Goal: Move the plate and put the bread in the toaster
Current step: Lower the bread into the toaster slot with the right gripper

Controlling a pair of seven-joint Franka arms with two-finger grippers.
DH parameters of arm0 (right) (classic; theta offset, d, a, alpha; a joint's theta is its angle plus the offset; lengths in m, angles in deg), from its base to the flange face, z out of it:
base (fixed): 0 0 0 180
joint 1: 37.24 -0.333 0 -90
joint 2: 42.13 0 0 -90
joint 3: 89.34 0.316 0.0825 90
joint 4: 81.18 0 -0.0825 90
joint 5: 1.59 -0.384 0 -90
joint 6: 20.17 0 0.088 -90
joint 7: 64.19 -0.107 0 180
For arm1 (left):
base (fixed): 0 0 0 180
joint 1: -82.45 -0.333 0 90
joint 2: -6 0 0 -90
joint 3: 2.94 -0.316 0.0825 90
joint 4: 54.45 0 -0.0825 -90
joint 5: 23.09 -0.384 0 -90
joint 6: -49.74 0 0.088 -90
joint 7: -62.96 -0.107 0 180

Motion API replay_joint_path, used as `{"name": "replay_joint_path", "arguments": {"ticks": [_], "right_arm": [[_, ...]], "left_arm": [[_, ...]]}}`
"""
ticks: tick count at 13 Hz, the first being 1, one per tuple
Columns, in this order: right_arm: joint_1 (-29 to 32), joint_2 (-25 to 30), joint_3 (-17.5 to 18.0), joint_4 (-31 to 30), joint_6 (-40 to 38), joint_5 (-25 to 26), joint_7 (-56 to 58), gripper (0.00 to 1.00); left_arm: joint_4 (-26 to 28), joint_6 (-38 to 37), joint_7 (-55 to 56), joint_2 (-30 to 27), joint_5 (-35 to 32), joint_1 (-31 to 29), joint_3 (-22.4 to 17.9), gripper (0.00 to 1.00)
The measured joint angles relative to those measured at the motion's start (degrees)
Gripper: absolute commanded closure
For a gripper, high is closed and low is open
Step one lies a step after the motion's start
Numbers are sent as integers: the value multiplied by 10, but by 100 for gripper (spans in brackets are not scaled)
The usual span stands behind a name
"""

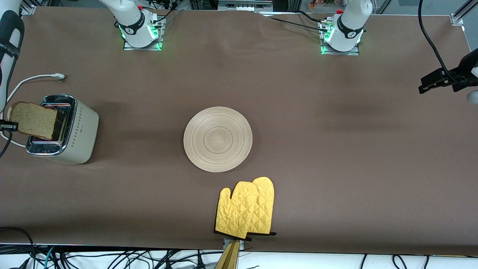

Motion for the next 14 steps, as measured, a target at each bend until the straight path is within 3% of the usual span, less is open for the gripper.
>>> {"name": "replay_joint_path", "arguments": {"ticks": [14], "right_arm": [[-4,-36,4,0,14,-21,0,100]], "left_arm": [[0,0,0,0,0,0,0,0]]}}
